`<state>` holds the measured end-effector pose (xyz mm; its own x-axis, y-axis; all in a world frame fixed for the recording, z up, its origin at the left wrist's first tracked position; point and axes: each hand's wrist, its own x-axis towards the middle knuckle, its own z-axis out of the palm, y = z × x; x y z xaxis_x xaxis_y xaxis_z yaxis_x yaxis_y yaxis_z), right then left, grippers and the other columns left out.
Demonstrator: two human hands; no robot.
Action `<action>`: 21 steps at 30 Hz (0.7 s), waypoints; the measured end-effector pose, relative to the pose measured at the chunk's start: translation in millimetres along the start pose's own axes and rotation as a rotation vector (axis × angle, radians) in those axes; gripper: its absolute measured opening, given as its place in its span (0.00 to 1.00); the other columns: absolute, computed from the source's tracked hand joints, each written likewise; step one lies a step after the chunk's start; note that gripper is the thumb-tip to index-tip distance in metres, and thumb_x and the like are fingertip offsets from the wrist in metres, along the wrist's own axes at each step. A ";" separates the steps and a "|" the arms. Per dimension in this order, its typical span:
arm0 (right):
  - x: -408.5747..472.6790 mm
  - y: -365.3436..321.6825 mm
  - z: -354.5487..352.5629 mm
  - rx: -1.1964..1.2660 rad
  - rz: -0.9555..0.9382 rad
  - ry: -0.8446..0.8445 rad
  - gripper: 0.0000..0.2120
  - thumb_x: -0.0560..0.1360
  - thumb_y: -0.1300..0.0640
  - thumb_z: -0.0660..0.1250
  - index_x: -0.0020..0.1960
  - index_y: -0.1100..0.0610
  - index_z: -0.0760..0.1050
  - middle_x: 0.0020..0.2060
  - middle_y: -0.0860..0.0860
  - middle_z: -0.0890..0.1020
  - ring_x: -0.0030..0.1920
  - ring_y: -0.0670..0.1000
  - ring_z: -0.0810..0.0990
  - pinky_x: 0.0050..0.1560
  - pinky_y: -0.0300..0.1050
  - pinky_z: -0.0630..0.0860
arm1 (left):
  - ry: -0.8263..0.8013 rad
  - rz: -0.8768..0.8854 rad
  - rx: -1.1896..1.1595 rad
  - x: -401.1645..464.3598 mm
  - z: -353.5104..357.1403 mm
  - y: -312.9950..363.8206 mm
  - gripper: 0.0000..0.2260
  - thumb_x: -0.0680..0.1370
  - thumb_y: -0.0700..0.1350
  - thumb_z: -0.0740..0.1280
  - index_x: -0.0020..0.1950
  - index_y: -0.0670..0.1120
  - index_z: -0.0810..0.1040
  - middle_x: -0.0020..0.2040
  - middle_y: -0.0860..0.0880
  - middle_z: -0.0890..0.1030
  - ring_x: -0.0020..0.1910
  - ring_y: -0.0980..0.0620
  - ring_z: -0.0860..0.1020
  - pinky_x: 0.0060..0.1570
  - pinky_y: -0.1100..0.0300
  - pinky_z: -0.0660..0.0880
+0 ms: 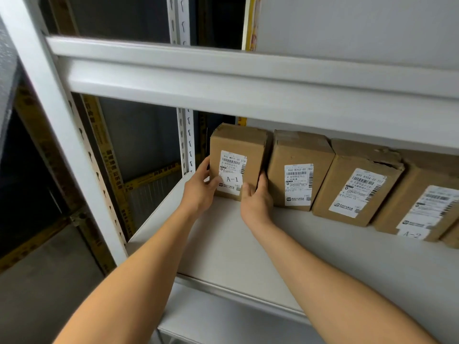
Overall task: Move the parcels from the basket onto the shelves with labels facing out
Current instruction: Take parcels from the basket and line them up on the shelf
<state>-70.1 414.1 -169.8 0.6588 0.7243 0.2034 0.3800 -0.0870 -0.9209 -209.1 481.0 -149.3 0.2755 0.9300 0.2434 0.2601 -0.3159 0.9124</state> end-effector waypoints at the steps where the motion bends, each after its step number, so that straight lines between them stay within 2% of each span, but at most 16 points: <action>1: -3.2 1.1 -2.0 -0.005 -0.004 -0.013 0.31 0.85 0.51 0.63 0.85 0.51 0.56 0.77 0.54 0.73 0.73 0.57 0.74 0.72 0.48 0.72 | 0.010 -0.010 0.024 -1.8 -1.9 0.2 0.26 0.83 0.46 0.69 0.78 0.64 0.68 0.66 0.60 0.82 0.66 0.60 0.78 0.68 0.54 0.76; 5: -16.2 8.5 -19.9 0.030 -0.043 -0.100 0.31 0.84 0.48 0.66 0.83 0.51 0.60 0.78 0.51 0.72 0.76 0.53 0.72 0.74 0.49 0.71 | 0.108 -0.114 0.114 -22.1 -6.5 5.9 0.23 0.83 0.50 0.69 0.78 0.51 0.72 0.68 0.49 0.82 0.63 0.49 0.82 0.65 0.48 0.79; 8: -27.9 12.6 -50.9 0.000 -0.090 -0.145 0.26 0.84 0.52 0.67 0.80 0.53 0.67 0.72 0.51 0.77 0.70 0.49 0.78 0.69 0.41 0.72 | 0.147 -0.110 0.214 -48.1 -0.9 18.8 0.17 0.84 0.49 0.67 0.71 0.45 0.79 0.64 0.45 0.84 0.61 0.46 0.82 0.63 0.53 0.78; 12: -46.3 23.1 -110.6 -0.101 -0.192 -0.164 0.20 0.83 0.54 0.69 0.75 0.53 0.75 0.65 0.52 0.83 0.64 0.49 0.81 0.69 0.50 0.77 | 0.040 -0.025 0.267 -85.5 22.2 42.6 0.15 0.84 0.50 0.67 0.68 0.46 0.82 0.63 0.46 0.85 0.61 0.47 0.84 0.65 0.53 0.78; 14: -55.9 31.0 -149.4 -0.154 -0.219 -0.151 0.20 0.83 0.53 0.69 0.74 0.51 0.75 0.65 0.50 0.83 0.65 0.48 0.81 0.69 0.52 0.78 | -0.027 0.029 0.313 -101.8 41.1 58.4 0.14 0.84 0.51 0.68 0.67 0.47 0.83 0.62 0.47 0.86 0.61 0.48 0.84 0.62 0.59 0.76; 16: -67.3 41.7 -195.5 -0.211 -0.229 -0.127 0.20 0.83 0.52 0.69 0.74 0.49 0.75 0.66 0.48 0.82 0.65 0.49 0.80 0.69 0.51 0.78 | -0.068 0.105 0.340 -120.3 67.1 76.7 0.14 0.84 0.51 0.68 0.67 0.47 0.83 0.62 0.48 0.86 0.60 0.49 0.84 0.60 0.59 0.77; 21: -105.3 72.8 -326.1 -0.316 -0.172 -0.047 0.20 0.84 0.49 0.68 0.74 0.51 0.75 0.69 0.47 0.81 0.68 0.48 0.79 0.69 0.46 0.76 | -0.210 0.208 0.339 -183.9 161.3 131.2 0.17 0.83 0.52 0.69 0.70 0.47 0.81 0.65 0.48 0.84 0.63 0.50 0.82 0.65 0.54 0.78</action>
<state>99.8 108.4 -149.8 0.5401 0.7766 0.3244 0.6695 -0.1628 -0.7248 -76.4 238.2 -127.4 0.5265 0.7930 0.3065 0.4585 -0.5685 0.6831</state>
